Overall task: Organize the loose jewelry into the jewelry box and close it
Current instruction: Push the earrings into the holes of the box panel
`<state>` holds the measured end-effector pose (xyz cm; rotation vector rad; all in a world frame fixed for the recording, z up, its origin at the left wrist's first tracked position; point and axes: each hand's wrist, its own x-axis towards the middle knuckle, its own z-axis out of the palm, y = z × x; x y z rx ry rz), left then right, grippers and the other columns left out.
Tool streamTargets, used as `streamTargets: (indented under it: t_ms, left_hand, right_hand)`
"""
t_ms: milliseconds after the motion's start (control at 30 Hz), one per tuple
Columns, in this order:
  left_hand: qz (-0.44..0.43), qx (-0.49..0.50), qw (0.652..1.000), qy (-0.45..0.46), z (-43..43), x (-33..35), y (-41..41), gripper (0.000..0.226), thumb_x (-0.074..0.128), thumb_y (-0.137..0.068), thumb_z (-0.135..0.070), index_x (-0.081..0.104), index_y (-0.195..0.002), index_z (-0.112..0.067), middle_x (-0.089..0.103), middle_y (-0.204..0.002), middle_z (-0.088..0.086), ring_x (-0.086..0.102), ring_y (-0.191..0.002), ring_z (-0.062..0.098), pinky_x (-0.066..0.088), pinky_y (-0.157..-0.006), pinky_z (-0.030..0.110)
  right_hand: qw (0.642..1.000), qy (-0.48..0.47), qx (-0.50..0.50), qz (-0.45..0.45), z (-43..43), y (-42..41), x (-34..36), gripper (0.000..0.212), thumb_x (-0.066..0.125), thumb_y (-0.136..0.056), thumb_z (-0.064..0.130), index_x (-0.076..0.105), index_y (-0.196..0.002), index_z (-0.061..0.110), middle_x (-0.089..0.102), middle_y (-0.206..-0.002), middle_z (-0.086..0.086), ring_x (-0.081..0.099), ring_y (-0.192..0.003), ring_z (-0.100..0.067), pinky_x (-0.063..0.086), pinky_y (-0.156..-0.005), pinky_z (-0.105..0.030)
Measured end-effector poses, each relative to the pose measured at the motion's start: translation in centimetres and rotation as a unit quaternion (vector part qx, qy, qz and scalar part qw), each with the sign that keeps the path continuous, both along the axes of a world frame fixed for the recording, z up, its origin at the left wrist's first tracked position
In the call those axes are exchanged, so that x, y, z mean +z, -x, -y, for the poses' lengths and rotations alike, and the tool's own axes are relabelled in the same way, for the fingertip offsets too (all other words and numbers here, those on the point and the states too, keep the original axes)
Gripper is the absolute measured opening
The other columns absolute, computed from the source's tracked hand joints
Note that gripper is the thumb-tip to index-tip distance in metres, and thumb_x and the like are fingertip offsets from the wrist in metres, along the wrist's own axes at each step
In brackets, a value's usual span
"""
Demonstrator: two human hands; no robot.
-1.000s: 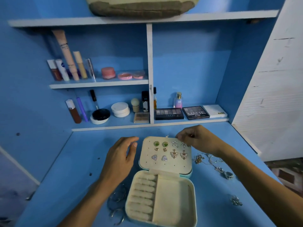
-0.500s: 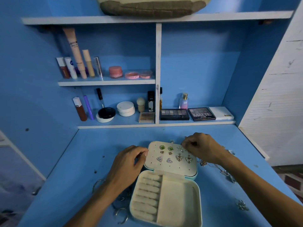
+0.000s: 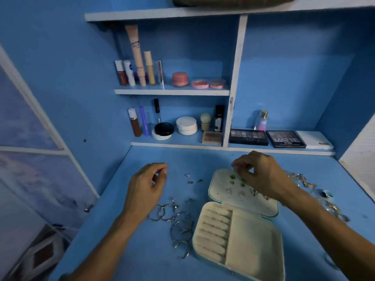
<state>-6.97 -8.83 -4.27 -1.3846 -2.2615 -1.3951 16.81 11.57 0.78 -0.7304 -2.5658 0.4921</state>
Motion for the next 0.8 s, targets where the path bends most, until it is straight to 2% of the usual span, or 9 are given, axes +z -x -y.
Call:
streamTargets:
  t_ms: [133,267,400,500,633,800]
  left_hand:
    - [-0.016,0.031,0.999,-0.007,1.3,-1.4,0.9,0.014,0.064,-0.096,-0.022,0.073,-0.106,-0.019,0.070,-0.095,-0.012,0.062,-0.078,0.005,0.050,-0.067,0.020]
    - [-0.014,0.034,0.999,-0.018,1.4,-1.7,1.2,0.013,0.067,-0.095,-0.012,0.073,-0.106,-0.017,0.070,-0.094,-0.011,0.063,-0.076,0.008,0.050,-0.065,0.021]
    - [-0.010,0.036,0.999,-0.013,1.5,-2.0,1.4,0.015,0.068,-0.095,-0.011,0.073,-0.107,-0.018,0.070,-0.095,-0.012,0.063,-0.076,0.006,0.051,-0.064,0.022]
    - [-0.023,0.027,0.999,-0.007,1.5,-2.2,1.5,0.013,0.065,-0.096,-0.016,0.073,-0.106,-0.017,0.070,-0.094,-0.011,0.063,-0.073,0.008,0.054,-0.064,0.028]
    - [-0.029,0.015,0.999,0.003,1.5,-2.2,1.5,0.014,0.063,-0.096,-0.018,0.072,-0.106,-0.017,0.069,-0.092,-0.009,0.064,-0.072,0.011,0.056,-0.062,0.032]
    - [-0.042,0.005,0.999,0.017,1.5,-2.2,1.5,0.011,0.063,-0.096,-0.019,0.071,-0.104,-0.019,0.067,-0.090,-0.010,0.062,-0.068,0.010,0.056,-0.060,0.033]
  right_hand:
    - [0.999,0.010,0.040,0.023,1.6,3.1,-0.4,0.015,0.069,-0.090,0.016,0.078,-0.098,0.025,0.062,-0.088,0.015,0.057,-0.078,-0.006,0.050,-0.082,-0.025]
    - [0.996,0.014,0.071,0.055,2.4,5.8,-0.6,0.016,0.069,-0.088,0.018,0.077,-0.095,0.029,0.061,-0.088,0.017,0.062,-0.084,-0.011,0.053,-0.086,-0.036]
    - [0.992,0.014,0.093,0.079,3.0,8.4,-0.4,0.018,0.069,-0.087,0.017,0.077,-0.095,0.030,0.053,-0.077,0.024,0.062,-0.084,-0.011,0.053,-0.087,-0.038]
    - [0.990,-0.002,0.090,0.109,3.2,10.2,-0.5,0.017,0.066,-0.090,0.020,0.077,-0.099,0.030,0.054,-0.086,0.021,0.062,-0.095,-0.016,0.050,-0.092,-0.039]
    - [0.989,-0.010,0.062,0.133,3.4,11.9,-1.0,0.013,0.064,-0.091,0.029,0.076,-0.098,0.031,0.068,-0.101,0.014,0.061,-0.100,-0.016,0.042,-0.091,-0.037]
    - [0.986,-0.013,0.040,0.159,3.8,13.0,-1.5,0.012,0.065,-0.089,0.029,0.075,-0.096,0.030,0.069,-0.103,0.010,0.059,-0.101,-0.017,0.033,-0.089,-0.038]
